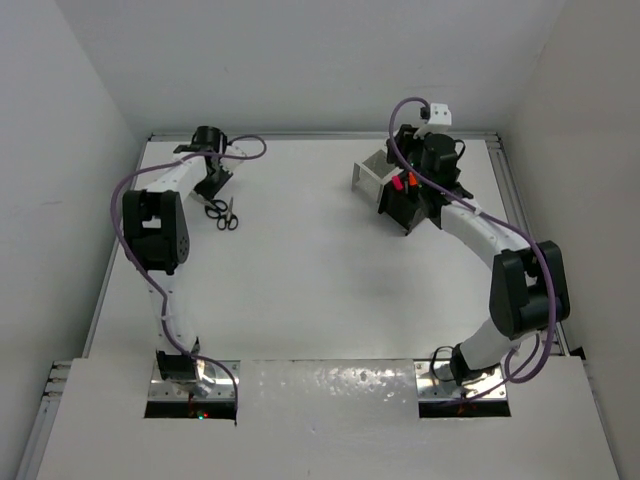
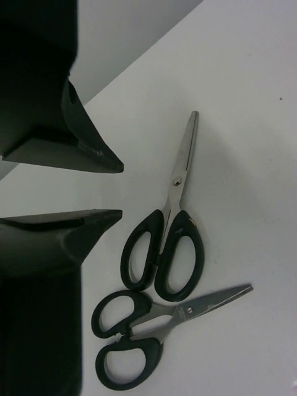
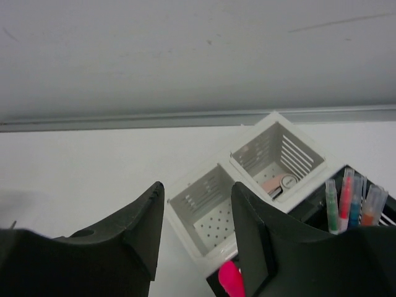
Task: Sort the stationery into containers
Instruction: Pick up the scissors from the center of the board.
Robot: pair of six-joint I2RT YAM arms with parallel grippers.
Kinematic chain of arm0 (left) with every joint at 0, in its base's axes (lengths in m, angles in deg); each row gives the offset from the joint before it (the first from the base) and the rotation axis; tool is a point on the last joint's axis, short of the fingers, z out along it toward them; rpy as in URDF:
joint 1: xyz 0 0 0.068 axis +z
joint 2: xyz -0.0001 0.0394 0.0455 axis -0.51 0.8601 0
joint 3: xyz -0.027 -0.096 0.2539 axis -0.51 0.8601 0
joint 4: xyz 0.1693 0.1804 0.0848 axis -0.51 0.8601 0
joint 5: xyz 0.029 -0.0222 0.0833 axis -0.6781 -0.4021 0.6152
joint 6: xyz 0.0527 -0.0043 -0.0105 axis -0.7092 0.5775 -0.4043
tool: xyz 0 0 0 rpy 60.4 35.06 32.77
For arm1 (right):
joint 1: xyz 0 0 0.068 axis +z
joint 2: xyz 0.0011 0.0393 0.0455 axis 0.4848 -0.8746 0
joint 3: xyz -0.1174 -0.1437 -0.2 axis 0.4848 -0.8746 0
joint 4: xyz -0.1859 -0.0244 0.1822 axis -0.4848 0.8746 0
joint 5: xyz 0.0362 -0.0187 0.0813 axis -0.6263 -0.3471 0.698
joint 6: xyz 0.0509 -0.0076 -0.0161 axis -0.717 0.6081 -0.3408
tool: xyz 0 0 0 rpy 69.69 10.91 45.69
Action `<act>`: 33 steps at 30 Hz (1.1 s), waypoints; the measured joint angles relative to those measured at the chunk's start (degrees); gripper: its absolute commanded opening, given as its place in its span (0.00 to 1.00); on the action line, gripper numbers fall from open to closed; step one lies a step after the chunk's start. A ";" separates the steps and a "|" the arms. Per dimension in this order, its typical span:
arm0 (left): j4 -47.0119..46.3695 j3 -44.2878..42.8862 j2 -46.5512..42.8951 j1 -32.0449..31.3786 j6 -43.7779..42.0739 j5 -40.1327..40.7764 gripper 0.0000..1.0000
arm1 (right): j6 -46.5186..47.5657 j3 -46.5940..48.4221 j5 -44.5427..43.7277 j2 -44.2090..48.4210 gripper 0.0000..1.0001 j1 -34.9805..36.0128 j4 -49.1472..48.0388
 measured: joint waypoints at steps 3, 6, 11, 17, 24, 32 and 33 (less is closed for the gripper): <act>1.29 -4.94 4.31 0.74 1.95 0.68 0.37 | -0.35 -2.67 0.22 1.49 0.46 0.31 0.00; 1.42 -10.21 7.93 2.23 5.88 -1.46 0.37 | -0.59 -4.44 0.66 2.45 0.46 0.92 0.22; -0.33 -11.87 9.40 5.11 11.34 -3.93 0.37 | -1.18 -6.60 1.49 4.46 0.45 2.01 0.87; -1.22 -11.93 11.32 6.10 15.13 -3.87 0.36 | -1.84 -9.66 1.68 8.15 0.45 2.38 1.27; -2.62 -11.10 13.33 6.19 16.57 -3.30 0.35 | -1.90 -11.72 1.64 10.64 0.45 2.38 1.33; -6.64 2.51 5.29 6.40 16.15 -4.07 0.32 | -1.84 -13.44 1.57 12.90 0.45 2.38 2.08; -6.43 4.52 3.98 6.45 16.04 -4.26 0.32 | -1.84 -13.57 1.55 13.16 0.45 2.38 2.08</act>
